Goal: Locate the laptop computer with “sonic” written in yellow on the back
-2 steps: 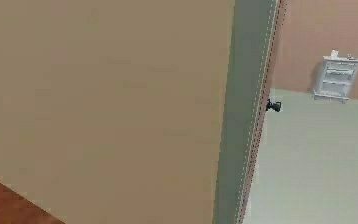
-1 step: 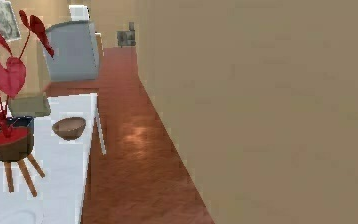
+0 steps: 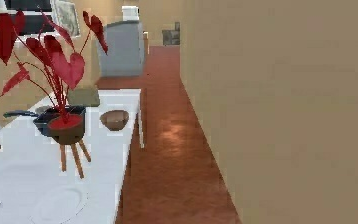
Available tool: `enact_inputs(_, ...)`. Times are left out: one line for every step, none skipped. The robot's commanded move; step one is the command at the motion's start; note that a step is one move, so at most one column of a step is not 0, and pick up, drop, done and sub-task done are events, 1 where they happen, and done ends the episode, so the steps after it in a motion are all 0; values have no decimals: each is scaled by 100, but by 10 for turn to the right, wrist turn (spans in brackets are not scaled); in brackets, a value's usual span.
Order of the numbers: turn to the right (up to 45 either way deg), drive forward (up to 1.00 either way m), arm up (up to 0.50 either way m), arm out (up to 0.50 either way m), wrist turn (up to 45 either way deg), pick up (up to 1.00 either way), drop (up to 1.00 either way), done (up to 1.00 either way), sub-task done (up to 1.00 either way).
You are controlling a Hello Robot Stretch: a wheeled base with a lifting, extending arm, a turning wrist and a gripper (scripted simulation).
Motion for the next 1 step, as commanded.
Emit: enact_inputs(-30, 0, 0, 0, 0, 0, 0, 0, 0)
